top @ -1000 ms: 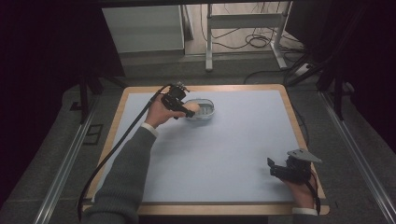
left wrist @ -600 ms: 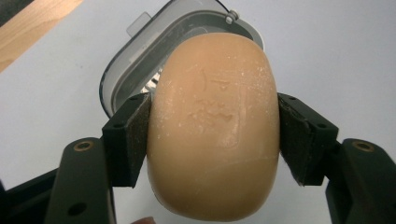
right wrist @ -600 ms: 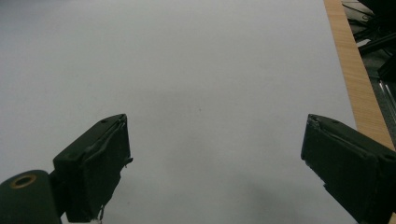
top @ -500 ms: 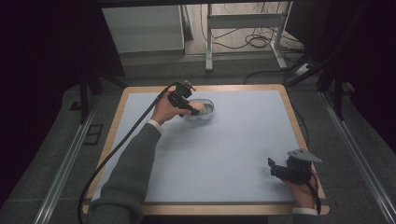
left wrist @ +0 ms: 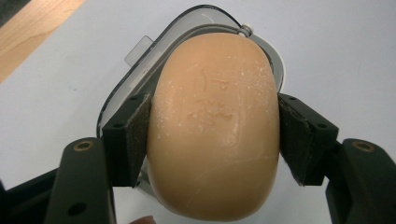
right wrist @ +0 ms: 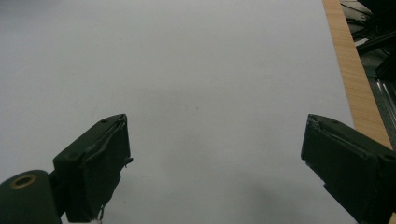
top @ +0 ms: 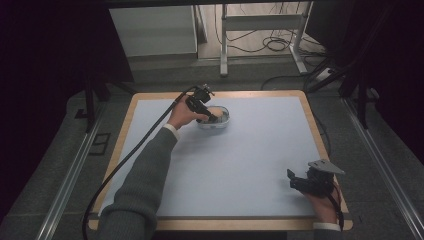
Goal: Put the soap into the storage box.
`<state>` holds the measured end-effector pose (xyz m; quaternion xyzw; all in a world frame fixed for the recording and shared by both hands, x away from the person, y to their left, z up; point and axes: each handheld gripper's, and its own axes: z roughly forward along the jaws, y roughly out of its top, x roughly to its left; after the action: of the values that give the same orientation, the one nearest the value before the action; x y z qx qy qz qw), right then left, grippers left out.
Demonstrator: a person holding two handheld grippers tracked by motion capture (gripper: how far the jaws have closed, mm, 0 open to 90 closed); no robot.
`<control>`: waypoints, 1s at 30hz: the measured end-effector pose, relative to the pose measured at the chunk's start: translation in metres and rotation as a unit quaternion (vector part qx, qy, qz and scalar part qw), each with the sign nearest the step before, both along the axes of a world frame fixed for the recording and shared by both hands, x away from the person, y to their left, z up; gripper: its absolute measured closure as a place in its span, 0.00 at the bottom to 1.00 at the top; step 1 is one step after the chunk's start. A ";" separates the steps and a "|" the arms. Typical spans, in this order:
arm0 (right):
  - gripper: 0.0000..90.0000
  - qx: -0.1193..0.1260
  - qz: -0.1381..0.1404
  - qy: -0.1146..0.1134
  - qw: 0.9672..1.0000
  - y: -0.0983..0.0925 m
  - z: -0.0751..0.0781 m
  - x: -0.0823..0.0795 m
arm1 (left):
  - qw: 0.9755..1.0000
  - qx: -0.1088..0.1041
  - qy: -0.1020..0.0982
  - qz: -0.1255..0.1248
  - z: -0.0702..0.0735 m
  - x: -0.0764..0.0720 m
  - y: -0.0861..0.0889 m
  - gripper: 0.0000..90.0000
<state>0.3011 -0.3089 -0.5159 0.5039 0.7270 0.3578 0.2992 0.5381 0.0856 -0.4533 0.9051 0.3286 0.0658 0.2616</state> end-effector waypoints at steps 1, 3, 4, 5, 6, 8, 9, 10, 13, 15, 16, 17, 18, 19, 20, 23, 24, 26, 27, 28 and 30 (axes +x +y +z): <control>0.09 -0.001 -0.001 0.000 1.000 0.000 0.000 0.000 | 1.000 -0.001 0.000 0.001 -0.001 0.001 -0.001 0.36; 0.09 -0.001 -0.002 0.001 1.000 0.000 -0.001 0.000 | 1.000 0.000 0.000 0.000 -0.003 0.002 -0.002 0.36; 0.09 0.000 -0.002 0.002 1.000 0.000 -0.001 0.000 | 1.000 -0.001 0.001 0.001 -0.004 0.002 -0.002 0.36; 0.09 -0.001 -0.002 0.002 1.000 0.000 -0.001 0.000 | 1.000 -0.002 0.001 0.001 -0.005 0.003 -0.003 0.36; 0.09 -0.001 -0.002 0.002 1.000 0.000 -0.001 0.000 | 1.000 0.001 0.003 0.001 -0.006 0.004 -0.003 0.36; 0.09 -0.002 -0.002 0.003 1.000 0.000 -0.001 0.000 | 1.000 0.003 0.005 0.002 -0.009 0.005 -0.005 0.36; 0.09 -0.002 -0.001 0.003 1.000 0.000 -0.001 0.000 | 1.000 0.004 0.006 0.003 -0.011 0.005 -0.005 0.36; 0.09 -0.003 -0.001 0.003 1.000 0.000 -0.001 0.000 | 1.000 0.002 0.006 0.004 -0.012 0.006 -0.005 0.36; 0.09 -0.003 0.000 0.003 1.000 0.000 -0.001 0.000 | 1.000 -0.016 0.000 0.007 -0.009 0.006 -0.003 0.33; 0.09 -0.002 -0.001 0.003 1.000 0.000 -0.001 0.000 | 1.000 -0.024 -0.009 0.001 -0.003 0.003 -0.002 0.29; 0.09 -0.002 -0.001 0.003 1.000 -0.001 -0.001 0.000 | 1.000 -0.025 -0.014 -0.003 0.000 0.001 -0.002 0.27; 0.09 -0.002 -0.001 0.003 1.000 -0.001 -0.001 0.000 | 1.000 -0.025 -0.017 -0.003 0.003 -0.001 -0.001 0.26; 0.09 -0.002 -0.001 0.003 1.000 -0.001 -0.001 0.000 | 0.999 -0.027 -0.021 -0.002 0.006 -0.004 -0.001 0.25; 0.09 -0.002 -0.001 0.004 1.000 -0.001 -0.001 -0.001 | 0.999 -0.025 -0.025 -0.002 0.008 -0.007 0.000 0.24; 0.09 -0.003 -0.001 0.004 1.000 0.000 -0.001 -0.001 | 0.999 -0.016 -0.033 -0.001 0.011 -0.010 0.000 0.23; 0.09 -0.002 0.000 0.003 1.000 0.000 0.000 -0.002 | 0.998 -0.029 -0.047 0.005 0.018 -0.024 0.007 0.21; 0.09 -0.003 0.000 0.002 1.000 0.000 0.000 -0.002 | 0.998 -0.038 -0.049 0.007 0.019 -0.029 0.010 0.21; 0.09 -0.003 -0.001 0.001 1.000 0.000 0.001 -0.002 | 0.998 -0.039 -0.055 0.007 0.020 -0.039 0.016 0.20; 0.09 -0.004 -0.001 0.001 1.000 0.000 0.001 -0.003 | 0.997 -0.042 -0.057 0.009 0.021 -0.044 0.019 0.20; 0.09 -0.005 -0.001 0.000 1.000 0.001 0.001 -0.003 | 0.997 -0.044 -0.059 0.006 0.021 -0.049 0.022 0.20; 0.09 -0.005 0.001 0.001 1.000 0.002 0.001 -0.003 | 0.997 -0.051 -0.064 0.003 0.022 -0.059 0.028 0.20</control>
<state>0.2979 -0.3071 -0.5152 0.5017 0.7295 0.3544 0.3008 0.4786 0.1139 -0.4310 0.8835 0.3171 0.1080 0.3275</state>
